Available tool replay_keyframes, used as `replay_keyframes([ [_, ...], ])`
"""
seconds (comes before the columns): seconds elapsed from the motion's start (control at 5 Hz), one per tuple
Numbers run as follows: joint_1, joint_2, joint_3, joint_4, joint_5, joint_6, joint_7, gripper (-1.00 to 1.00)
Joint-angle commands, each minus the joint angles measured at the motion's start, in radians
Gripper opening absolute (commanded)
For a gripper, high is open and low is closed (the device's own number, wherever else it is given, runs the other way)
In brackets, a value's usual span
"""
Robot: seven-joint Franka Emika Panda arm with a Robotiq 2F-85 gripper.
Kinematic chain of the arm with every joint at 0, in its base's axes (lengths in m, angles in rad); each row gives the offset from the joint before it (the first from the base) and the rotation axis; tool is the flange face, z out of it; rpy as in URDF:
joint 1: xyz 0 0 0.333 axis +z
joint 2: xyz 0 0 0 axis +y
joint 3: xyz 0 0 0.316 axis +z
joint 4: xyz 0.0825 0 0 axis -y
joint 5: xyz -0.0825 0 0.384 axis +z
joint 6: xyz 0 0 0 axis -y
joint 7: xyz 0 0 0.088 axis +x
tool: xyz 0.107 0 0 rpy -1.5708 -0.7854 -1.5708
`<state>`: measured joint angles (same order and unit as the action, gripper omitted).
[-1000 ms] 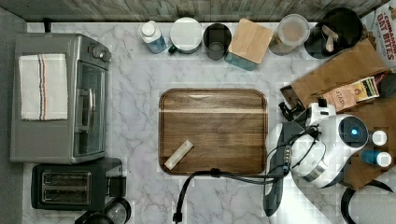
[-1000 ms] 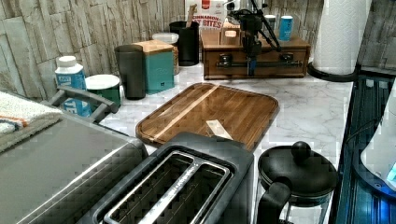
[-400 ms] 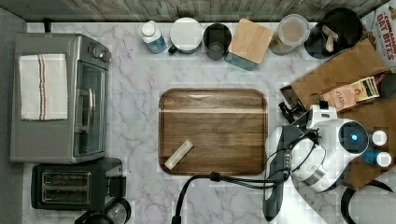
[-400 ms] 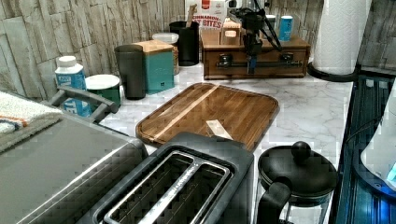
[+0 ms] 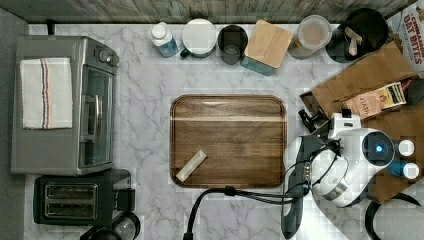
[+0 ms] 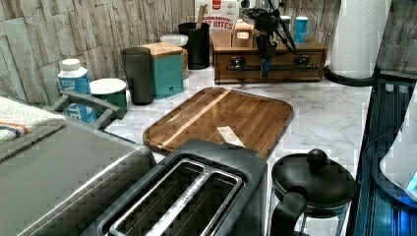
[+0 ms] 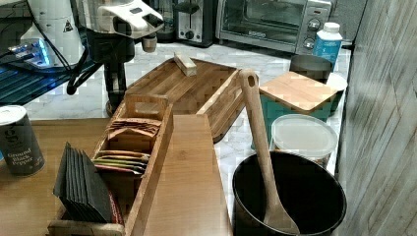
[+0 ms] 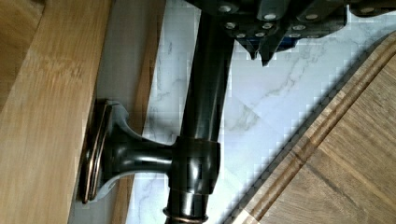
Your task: Close the drawer.
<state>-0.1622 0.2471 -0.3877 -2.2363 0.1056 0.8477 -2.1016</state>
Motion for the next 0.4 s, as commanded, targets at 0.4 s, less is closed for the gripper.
replay_keyframes([
  [0.4,-0.037,-0.079,-0.068,0.153,-0.003,0.086,-0.009,-1.00],
])
